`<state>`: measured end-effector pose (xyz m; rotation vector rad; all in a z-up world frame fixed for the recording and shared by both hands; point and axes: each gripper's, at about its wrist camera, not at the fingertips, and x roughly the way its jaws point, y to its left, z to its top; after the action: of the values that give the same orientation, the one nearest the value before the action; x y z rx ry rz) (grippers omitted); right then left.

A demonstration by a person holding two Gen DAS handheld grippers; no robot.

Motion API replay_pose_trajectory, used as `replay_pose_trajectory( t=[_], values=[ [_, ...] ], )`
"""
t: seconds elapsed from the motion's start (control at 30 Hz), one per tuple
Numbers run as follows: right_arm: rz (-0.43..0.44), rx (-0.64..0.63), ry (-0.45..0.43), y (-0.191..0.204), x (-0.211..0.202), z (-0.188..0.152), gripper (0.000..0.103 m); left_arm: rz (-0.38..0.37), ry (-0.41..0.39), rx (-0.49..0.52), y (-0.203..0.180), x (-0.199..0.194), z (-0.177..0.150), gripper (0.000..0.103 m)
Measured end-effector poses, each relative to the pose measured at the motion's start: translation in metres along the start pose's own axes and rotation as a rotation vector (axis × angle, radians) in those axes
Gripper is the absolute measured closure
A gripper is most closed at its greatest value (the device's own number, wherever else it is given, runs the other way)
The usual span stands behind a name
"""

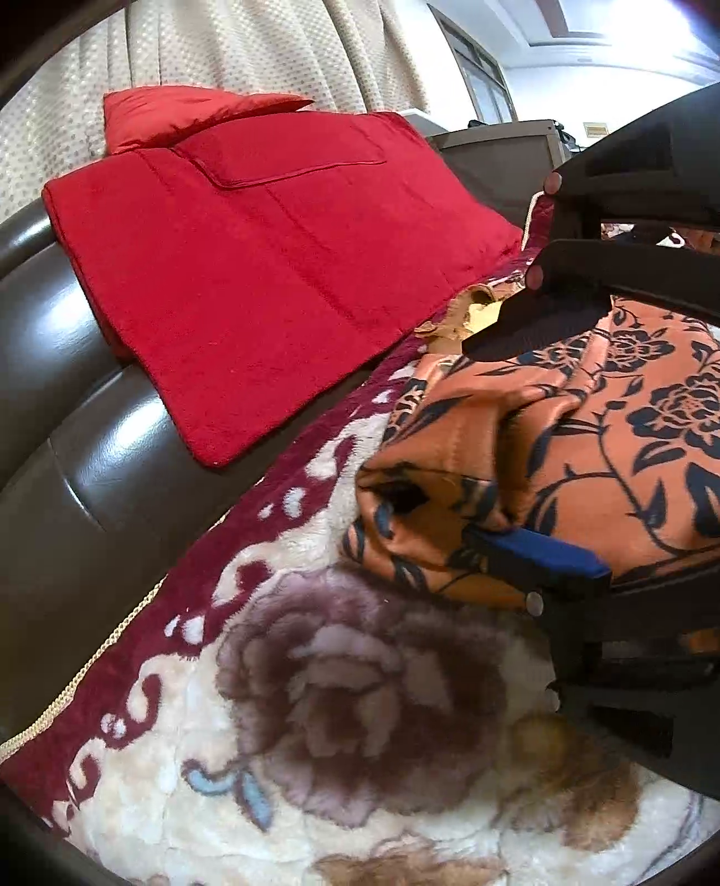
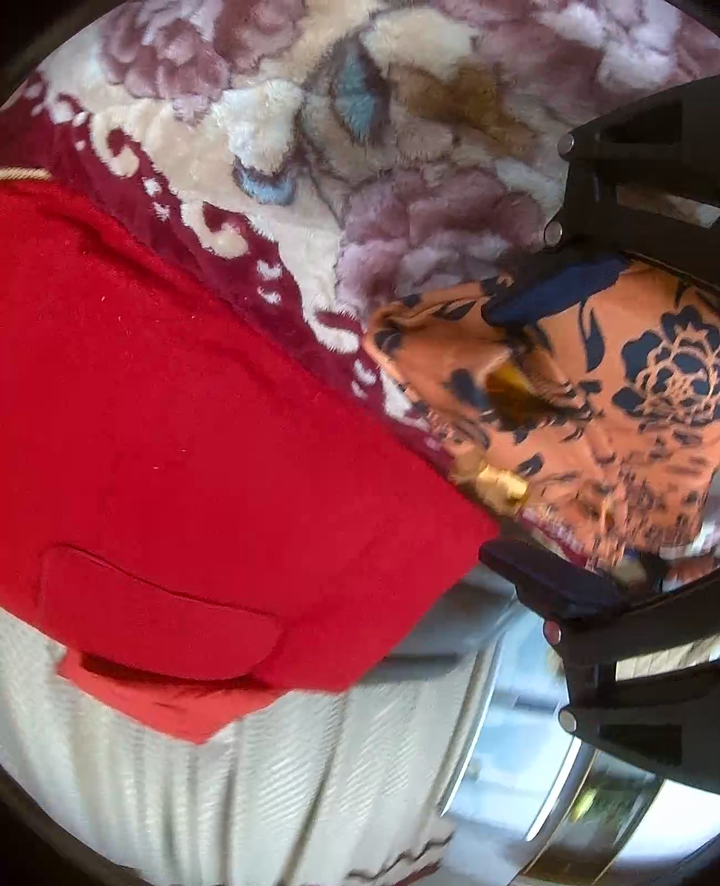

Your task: Fold small clothes

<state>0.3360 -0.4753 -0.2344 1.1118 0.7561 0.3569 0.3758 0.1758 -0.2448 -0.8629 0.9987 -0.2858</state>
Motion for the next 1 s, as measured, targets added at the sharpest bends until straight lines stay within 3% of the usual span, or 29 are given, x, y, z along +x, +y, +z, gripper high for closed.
replay_pose_trajectory(
  t=[0.07, 0.17, 0.23, 0.27, 0.4, 0.57, 0.83, 1.0],
  values=[
    [-0.051, -0.024, 0.022, 0.003, 0.005, -0.005, 0.056, -0.003, 0.003, 0.002, -0.001, -0.005, -0.002, 0.042],
    [-0.125, -0.046, 0.027, 0.001, 0.013, -0.007, 0.073, 0.015, 0.005, 0.028, -0.001, -0.014, -0.006, 0.044],
    [-0.149, -0.061, 0.006, 0.001, 0.012, -0.006, 0.086, 0.034, 0.003, 0.038, 0.000, -0.017, -0.009, 0.054],
    [-0.164, -0.073, -0.002, 0.004, 0.012, -0.006, 0.089, 0.039, 0.001, 0.044, -0.001, -0.015, -0.009, 0.067],
    [-0.158, -0.122, -0.042, 0.016, 0.013, -0.005, 0.092, 0.023, 0.008, 0.072, -0.007, -0.011, -0.004, 0.086],
    [-0.113, -0.187, -0.102, 0.036, 0.015, 0.000, 0.093, -0.024, -0.041, 0.105, -0.018, -0.011, 0.004, 0.089],
    [-0.101, -0.131, -0.171, 0.028, 0.033, 0.029, 0.093, -0.092, -0.105, 0.059, -0.022, 0.013, 0.042, 0.090],
    [-0.085, -0.080, -0.180, 0.015, 0.057, 0.045, 0.089, -0.111, -0.172, -0.082, -0.001, 0.033, 0.060, 0.086]
  ],
)
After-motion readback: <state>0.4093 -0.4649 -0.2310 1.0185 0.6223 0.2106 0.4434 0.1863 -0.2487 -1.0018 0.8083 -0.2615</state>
